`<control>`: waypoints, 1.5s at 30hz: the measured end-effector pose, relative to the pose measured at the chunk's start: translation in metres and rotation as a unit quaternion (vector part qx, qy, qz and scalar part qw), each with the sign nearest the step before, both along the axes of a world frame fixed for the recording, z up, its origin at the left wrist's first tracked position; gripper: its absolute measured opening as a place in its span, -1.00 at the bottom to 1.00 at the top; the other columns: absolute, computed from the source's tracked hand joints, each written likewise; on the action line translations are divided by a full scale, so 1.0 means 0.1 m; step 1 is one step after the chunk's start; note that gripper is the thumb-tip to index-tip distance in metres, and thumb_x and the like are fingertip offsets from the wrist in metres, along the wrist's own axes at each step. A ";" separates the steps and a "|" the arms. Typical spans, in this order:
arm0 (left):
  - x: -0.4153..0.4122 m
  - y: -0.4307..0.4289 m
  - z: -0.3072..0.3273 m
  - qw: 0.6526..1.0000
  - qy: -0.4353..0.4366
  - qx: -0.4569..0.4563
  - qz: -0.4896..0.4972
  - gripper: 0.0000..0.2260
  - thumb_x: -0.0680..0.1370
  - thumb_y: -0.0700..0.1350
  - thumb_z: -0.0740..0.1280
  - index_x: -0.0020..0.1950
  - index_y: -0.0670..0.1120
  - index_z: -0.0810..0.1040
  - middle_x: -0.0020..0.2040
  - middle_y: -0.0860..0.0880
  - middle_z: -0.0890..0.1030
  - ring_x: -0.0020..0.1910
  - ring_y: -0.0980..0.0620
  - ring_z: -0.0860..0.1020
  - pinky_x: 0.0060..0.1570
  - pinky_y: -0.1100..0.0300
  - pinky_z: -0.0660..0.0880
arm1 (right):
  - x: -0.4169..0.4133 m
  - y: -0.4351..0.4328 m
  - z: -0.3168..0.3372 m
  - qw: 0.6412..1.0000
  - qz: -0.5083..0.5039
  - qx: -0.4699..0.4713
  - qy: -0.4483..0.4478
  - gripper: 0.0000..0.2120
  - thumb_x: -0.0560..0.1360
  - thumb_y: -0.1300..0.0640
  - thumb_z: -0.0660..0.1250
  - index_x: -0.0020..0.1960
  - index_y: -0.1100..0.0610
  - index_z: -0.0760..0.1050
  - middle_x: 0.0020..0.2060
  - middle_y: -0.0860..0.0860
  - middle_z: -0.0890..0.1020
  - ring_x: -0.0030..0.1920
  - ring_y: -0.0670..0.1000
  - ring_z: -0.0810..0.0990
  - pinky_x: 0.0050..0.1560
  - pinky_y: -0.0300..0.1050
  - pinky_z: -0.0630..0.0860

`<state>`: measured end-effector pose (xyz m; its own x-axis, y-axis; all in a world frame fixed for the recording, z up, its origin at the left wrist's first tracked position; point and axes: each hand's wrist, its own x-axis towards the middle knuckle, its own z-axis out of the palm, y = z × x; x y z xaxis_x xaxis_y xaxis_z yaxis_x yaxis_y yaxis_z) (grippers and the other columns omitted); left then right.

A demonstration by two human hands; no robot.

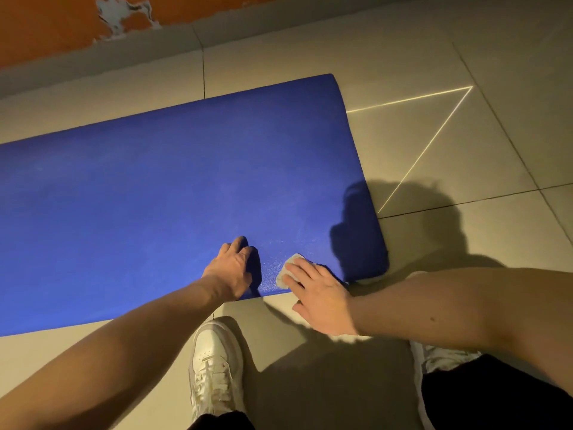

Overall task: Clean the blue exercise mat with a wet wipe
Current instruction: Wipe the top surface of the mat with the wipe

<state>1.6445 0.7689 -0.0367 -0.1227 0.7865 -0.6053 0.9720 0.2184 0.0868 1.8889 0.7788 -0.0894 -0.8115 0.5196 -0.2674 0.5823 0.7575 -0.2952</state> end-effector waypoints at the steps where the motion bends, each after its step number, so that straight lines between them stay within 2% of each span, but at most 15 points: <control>1: 0.00 0.00 -0.01 1.000 0.001 -0.002 -0.002 -0.40 0.57 -0.12 0.27 0.60 -0.08 0.17 0.59 -0.01 0.07 0.46 -0.10 0.17 0.34 -0.02 0.40 | 0.02 -0.06 -0.04 1.000 0.011 0.004 -0.022 -0.33 0.59 -0.22 0.19 0.60 0.03 0.15 0.62 0.11 0.10 0.62 0.20 -0.05 0.55 0.15 0.14; 3: 0.00 0.01 -0.02 1.000 0.007 -0.006 -0.010 -0.39 0.57 -0.11 0.26 0.61 -0.07 0.15 0.60 -0.01 0.05 0.47 -0.09 0.16 0.33 -0.01 0.42 | 0.03 -0.12 -0.11 0.997 0.049 0.033 -0.056 -0.29 0.65 -0.30 -0.01 0.65 -0.03 -0.15 0.61 0.15 -0.25 0.57 0.24 -0.40 0.59 0.22 -0.20; 5: 0.02 0.02 -0.03 1.000 0.013 -0.011 -0.019 -0.38 0.58 -0.10 0.26 0.62 -0.07 0.13 0.61 -0.01 0.01 0.50 -0.08 0.13 0.33 0.00 0.42 | 0.02 -0.11 -0.08 0.995 0.062 0.025 -0.075 -0.29 0.64 -0.34 -0.10 0.64 -0.08 -0.29 0.57 0.15 -0.38 0.50 0.26 -0.55 0.55 0.26 -0.33; 13: 0.14 0.18 -0.07 0.999 0.023 -0.009 -0.032 -0.34 0.59 -0.10 0.24 0.64 -0.07 0.03 0.63 -0.01 -0.06 0.54 -0.10 0.06 0.42 -0.02 0.35 | -0.20 0.02 0.01 0.988 0.075 -0.021 -0.130 -0.29 0.60 -0.36 -0.15 0.61 -0.15 -0.35 0.48 0.16 -0.51 0.45 0.35 -0.58 0.48 0.36 -0.41; 19: 0.25 0.24 -0.08 0.999 0.034 -0.015 -0.025 -0.35 0.60 -0.08 0.24 0.63 -0.12 0.04 0.63 -0.04 -0.04 0.54 -0.11 0.06 0.45 -0.01 0.31 | -0.15 0.08 -0.11 0.993 0.041 0.016 -0.113 -0.24 0.65 -0.32 -0.15 0.60 0.10 -0.36 0.58 0.09 -0.38 0.52 0.19 -0.51 0.54 0.15 -0.41; 23: 0.23 0.26 -0.08 0.999 0.030 -0.018 -0.031 -0.34 0.59 -0.04 0.27 0.63 -0.10 0.07 0.63 -0.03 -0.03 0.53 -0.10 0.08 0.44 -0.01 0.32 | 0.21 0.46 -0.10 0.995 -0.080 0.042 -0.038 -0.23 0.61 -0.28 0.13 0.64 0.12 -0.01 0.64 0.07 -0.01 0.62 0.07 -0.20 0.62 0.09 -0.12; 24: 0.23 0.26 -0.08 0.999 0.030 -0.019 -0.031 -0.34 0.59 -0.04 0.27 0.63 -0.10 0.06 0.63 -0.03 -0.04 0.53 -0.10 0.08 0.45 -0.01 0.31 | 0.32 0.58 -0.09 0.994 -0.103 0.036 -0.031 -0.23 0.61 -0.26 0.17 0.64 0.13 0.02 0.64 0.08 0.01 0.62 0.06 -0.20 0.62 0.09 -0.11; 26: 0.23 0.25 -0.07 0.999 0.029 -0.023 -0.028 -0.33 0.60 -0.04 0.26 0.63 -0.09 0.04 0.63 -0.03 -0.05 0.54 -0.10 0.06 0.47 -0.02 0.29 | 0.44 0.72 -0.08 0.989 -0.137 0.007 -0.048 -0.23 0.65 -0.23 0.11 0.64 0.19 -0.06 0.64 0.10 -0.10 0.61 0.11 -0.29 0.61 0.11 -0.15; 28: 0.25 0.24 -0.07 0.999 0.030 -0.029 -0.029 -0.33 0.60 -0.03 0.25 0.64 -0.09 0.02 0.64 -0.03 -0.07 0.55 -0.10 0.05 0.48 -0.01 0.27 | 0.38 0.66 -0.06 0.980 -0.176 0.038 -0.081 -0.22 0.66 -0.25 0.00 0.63 0.23 -0.18 0.62 0.16 -0.21 0.59 0.20 -0.35 0.59 0.16 -0.20; 30: 0.28 0.25 -0.07 0.998 0.034 -0.031 -0.031 -0.32 0.61 -0.03 0.25 0.64 -0.10 0.01 0.64 -0.03 -0.08 0.54 -0.10 0.05 0.47 -0.01 0.28 | 0.23 0.42 -0.03 0.981 -0.166 0.033 -0.092 -0.22 0.67 -0.26 -0.08 0.60 0.24 -0.32 0.57 0.19 -0.34 0.55 0.25 -0.44 0.57 0.20 -0.29; 34: 0.35 0.26 -0.07 0.999 0.037 -0.032 -0.023 -0.32 0.61 -0.03 0.25 0.64 -0.13 0.01 0.63 -0.04 -0.07 0.55 -0.10 0.04 0.45 0.00 0.31 | 0.07 0.00 -0.06 0.994 0.023 0.026 -0.102 -0.37 0.70 -0.02 -0.17 0.58 0.25 -0.40 0.55 0.18 -0.41 0.42 0.22 -0.60 0.47 0.15 -0.49; 37: 0.39 0.28 -0.07 0.998 0.036 -0.033 -0.031 -0.32 0.61 -0.02 0.24 0.64 -0.12 0.00 0.63 -0.05 -0.07 0.55 -0.10 0.04 0.46 0.01 0.29 | 0.20 0.06 -0.15 0.992 0.066 0.078 -0.067 -0.37 0.71 0.01 -0.10 0.58 0.21 -0.39 0.56 0.15 -0.37 0.49 0.19 -0.54 0.50 0.13 -0.45; 40: 0.37 0.28 -0.07 0.998 0.033 -0.036 -0.034 -0.32 0.61 -0.01 0.25 0.64 -0.11 0.01 0.64 -0.05 -0.07 0.55 -0.11 0.04 0.46 -0.01 0.29 | 0.33 0.47 -0.14 0.992 -0.022 0.112 -0.060 -0.29 0.67 -0.22 -0.09 0.64 0.16 -0.19 0.61 0.13 -0.22 0.60 0.17 -0.31 0.60 0.13 -0.22; 43: 0.33 0.25 -0.08 0.998 0.031 -0.039 -0.039 -0.32 0.61 -0.01 0.25 0.64 -0.08 0.00 0.64 -0.04 -0.08 0.55 -0.11 0.04 0.46 -0.02 0.29 | 0.37 0.80 -0.08 0.975 -0.123 0.125 -0.138 -0.23 0.67 -0.27 -0.15 0.63 0.25 -0.24 0.61 0.23 -0.22 0.59 0.27 -0.31 0.58 0.20 -0.21; 45: 0.30 0.22 -0.08 0.998 0.029 -0.040 -0.045 -0.32 0.60 -0.01 0.24 0.64 -0.08 0.00 0.64 -0.03 -0.09 0.55 -0.11 0.04 0.47 -0.01 0.28 | 0.33 0.63 -0.06 0.975 -0.135 0.119 -0.129 -0.20 0.66 -0.29 -0.13 0.62 0.27 -0.25 0.60 0.25 -0.23 0.58 0.32 -0.32 0.57 0.25 -0.23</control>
<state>1.6748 0.7905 -0.0444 -0.0910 0.7452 -0.6606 0.9908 0.1344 0.0151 1.9218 0.8417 -0.0956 -0.5579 0.7773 -0.2908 0.8018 0.5953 0.0528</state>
